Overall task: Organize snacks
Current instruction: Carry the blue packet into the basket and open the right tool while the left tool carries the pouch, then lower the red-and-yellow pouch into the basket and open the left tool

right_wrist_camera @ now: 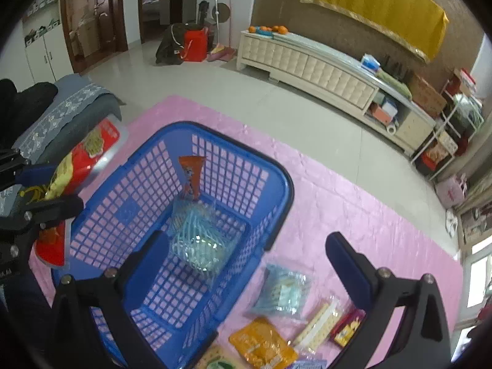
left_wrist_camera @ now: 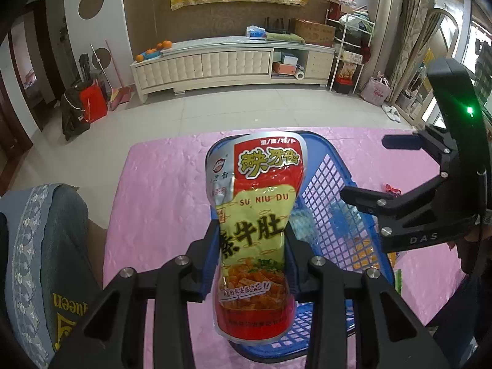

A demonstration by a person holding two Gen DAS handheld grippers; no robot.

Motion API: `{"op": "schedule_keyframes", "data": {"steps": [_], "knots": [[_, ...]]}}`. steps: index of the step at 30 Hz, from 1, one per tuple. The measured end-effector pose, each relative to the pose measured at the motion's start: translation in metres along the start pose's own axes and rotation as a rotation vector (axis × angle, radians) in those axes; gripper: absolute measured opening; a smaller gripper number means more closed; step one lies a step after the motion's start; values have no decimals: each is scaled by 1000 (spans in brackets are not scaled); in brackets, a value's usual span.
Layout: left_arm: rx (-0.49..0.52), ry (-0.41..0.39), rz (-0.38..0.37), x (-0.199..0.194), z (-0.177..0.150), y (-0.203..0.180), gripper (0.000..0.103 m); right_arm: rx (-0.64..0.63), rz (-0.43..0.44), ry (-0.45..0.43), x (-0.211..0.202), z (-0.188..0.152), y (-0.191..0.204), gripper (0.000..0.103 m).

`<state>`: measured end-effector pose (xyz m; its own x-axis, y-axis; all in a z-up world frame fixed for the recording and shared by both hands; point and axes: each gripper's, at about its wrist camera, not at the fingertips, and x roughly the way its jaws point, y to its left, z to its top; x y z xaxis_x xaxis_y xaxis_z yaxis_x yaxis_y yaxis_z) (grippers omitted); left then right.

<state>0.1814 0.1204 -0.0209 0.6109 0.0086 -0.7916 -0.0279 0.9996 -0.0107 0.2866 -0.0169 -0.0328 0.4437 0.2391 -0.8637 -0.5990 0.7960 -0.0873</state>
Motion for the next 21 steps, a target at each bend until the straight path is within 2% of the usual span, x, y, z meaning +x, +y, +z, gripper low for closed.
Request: {"op": "schedule_keyframes", "data": {"steps": [7, 11, 21], "knots": [[30, -9, -10, -6, 3, -17, 35, 46, -3, 1, -18, -17, -12, 103], [47, -9, -26, -3, 5, -22, 36, 81, 26, 6, -26, -26, -21, 103], [77, 39, -50, 32, 19, -28, 36, 122, 38, 12, -10, -29, -35, 103]]}}
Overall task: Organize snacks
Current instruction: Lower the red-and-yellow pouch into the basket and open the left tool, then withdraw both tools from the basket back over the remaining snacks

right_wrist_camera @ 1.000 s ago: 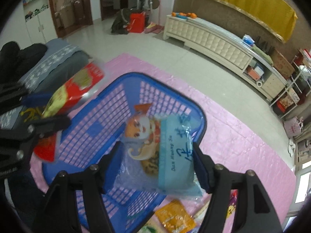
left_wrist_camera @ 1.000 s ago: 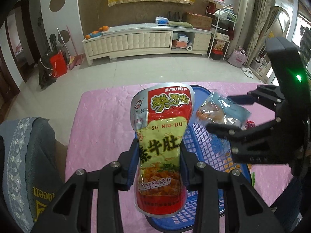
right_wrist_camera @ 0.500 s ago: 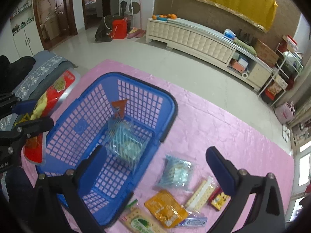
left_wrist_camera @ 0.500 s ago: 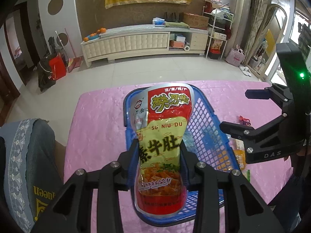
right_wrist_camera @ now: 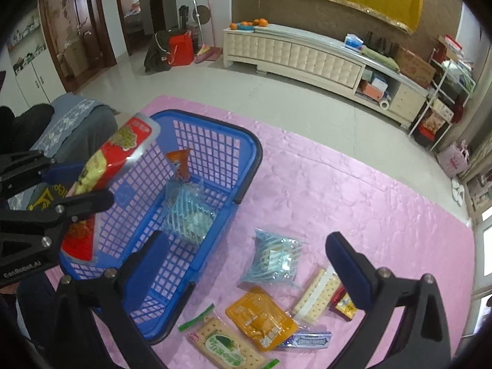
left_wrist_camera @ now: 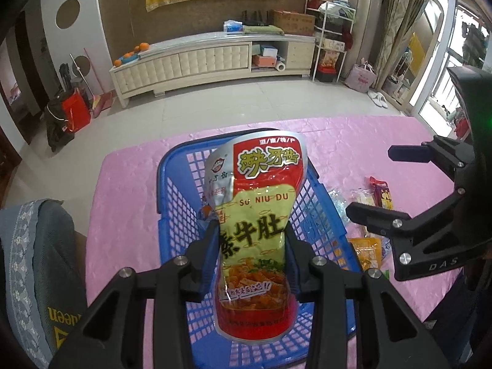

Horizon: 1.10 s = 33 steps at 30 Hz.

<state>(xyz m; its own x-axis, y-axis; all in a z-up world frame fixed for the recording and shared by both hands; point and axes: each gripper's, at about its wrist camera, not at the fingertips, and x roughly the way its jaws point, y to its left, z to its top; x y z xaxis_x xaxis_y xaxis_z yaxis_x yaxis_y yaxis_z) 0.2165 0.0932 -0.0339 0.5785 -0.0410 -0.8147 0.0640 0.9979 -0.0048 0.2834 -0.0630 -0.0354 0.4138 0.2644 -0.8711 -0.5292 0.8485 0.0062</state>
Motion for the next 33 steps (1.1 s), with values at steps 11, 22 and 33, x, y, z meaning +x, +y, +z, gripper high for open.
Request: {"op": "schedule_keyframes", "data": {"steps": [11, 22, 33], "knots": [[3, 26, -34, 41, 25, -5, 43, 13, -34, -44, 14, 3, -21, 103], [55, 15, 2, 34, 20, -20, 73, 80, -73, -28, -1, -17, -60, 103], [114, -54, 1, -24, -2, -49, 79, 83, -38, -63, -49, -35, -50, 103]]}}
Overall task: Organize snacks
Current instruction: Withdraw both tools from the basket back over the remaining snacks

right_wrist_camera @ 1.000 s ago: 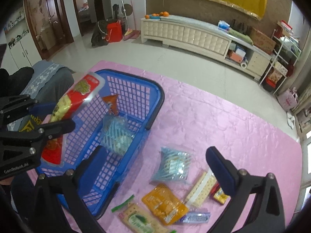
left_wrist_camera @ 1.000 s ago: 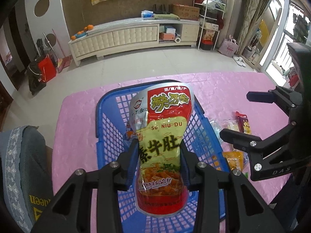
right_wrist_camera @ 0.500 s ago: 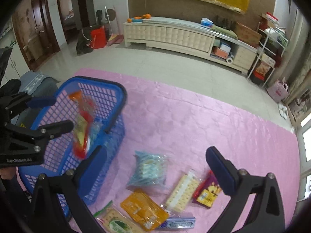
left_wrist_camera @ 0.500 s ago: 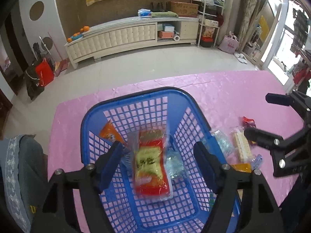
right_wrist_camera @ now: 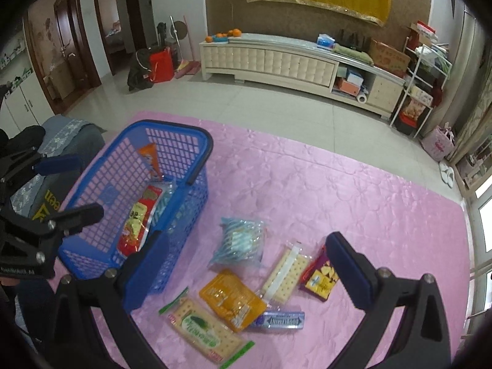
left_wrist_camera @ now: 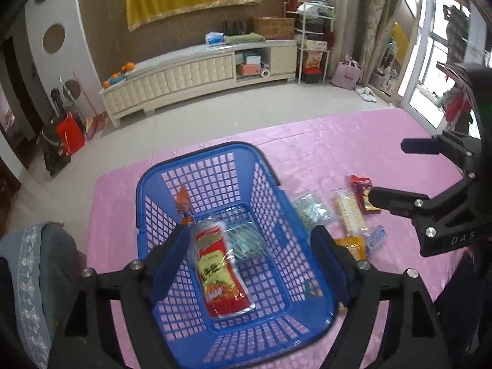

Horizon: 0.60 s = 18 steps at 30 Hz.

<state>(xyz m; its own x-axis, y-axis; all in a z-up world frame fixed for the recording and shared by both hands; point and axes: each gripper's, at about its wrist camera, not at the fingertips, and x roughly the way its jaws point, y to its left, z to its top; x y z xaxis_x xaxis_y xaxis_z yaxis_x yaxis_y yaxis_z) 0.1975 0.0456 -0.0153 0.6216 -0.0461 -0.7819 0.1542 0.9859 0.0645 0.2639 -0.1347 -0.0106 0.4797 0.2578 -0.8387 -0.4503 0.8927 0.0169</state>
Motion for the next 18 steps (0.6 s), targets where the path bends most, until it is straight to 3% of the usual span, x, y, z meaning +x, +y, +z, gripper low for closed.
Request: {"op": "schedule_keyframes", "data": {"steps": [10, 18], "knots": [[64, -48, -27, -34, -16, -41, 82, -7, -20, -24, -42, -26, -2, 103], [82, -50, -59, -37, -28, -73, 82, 11, -54, -14, -59, -55, -18, 103]]}}
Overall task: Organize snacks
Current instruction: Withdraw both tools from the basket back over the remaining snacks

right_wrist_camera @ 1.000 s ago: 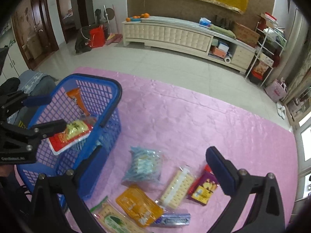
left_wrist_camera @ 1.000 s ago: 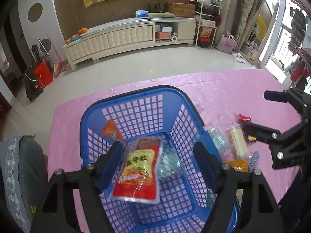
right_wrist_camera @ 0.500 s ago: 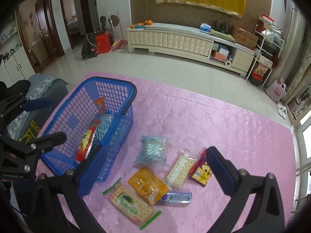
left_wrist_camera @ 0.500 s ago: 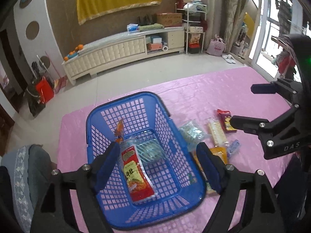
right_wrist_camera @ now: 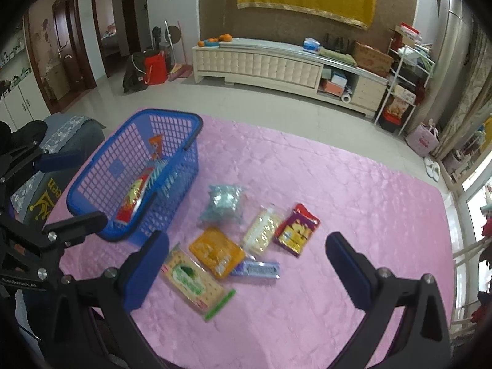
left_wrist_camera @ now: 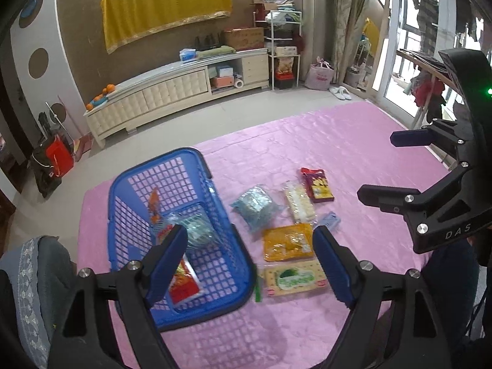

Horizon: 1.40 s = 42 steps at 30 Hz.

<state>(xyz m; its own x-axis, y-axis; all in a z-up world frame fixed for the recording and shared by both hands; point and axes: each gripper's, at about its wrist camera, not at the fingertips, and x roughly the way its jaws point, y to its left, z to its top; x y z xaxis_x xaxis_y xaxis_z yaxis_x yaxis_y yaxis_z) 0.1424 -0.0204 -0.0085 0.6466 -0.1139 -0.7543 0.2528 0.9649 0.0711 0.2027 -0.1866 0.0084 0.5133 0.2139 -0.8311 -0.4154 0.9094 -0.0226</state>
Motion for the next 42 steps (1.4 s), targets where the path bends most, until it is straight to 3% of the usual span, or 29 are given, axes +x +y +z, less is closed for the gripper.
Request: {"op": "schedule_keyframes", "data": {"steps": [16, 29, 42], "knots": [[13, 66, -15, 12, -37, -33, 82, 10, 28, 64, 11, -61, -18, 103], [119, 90, -41, 23, -77, -78, 82, -192, 97, 37, 22, -103, -9, 103], [-10, 132, -43, 64, -92, -89, 82, -279, 140, 71, 67, -115, -25, 103]]}}
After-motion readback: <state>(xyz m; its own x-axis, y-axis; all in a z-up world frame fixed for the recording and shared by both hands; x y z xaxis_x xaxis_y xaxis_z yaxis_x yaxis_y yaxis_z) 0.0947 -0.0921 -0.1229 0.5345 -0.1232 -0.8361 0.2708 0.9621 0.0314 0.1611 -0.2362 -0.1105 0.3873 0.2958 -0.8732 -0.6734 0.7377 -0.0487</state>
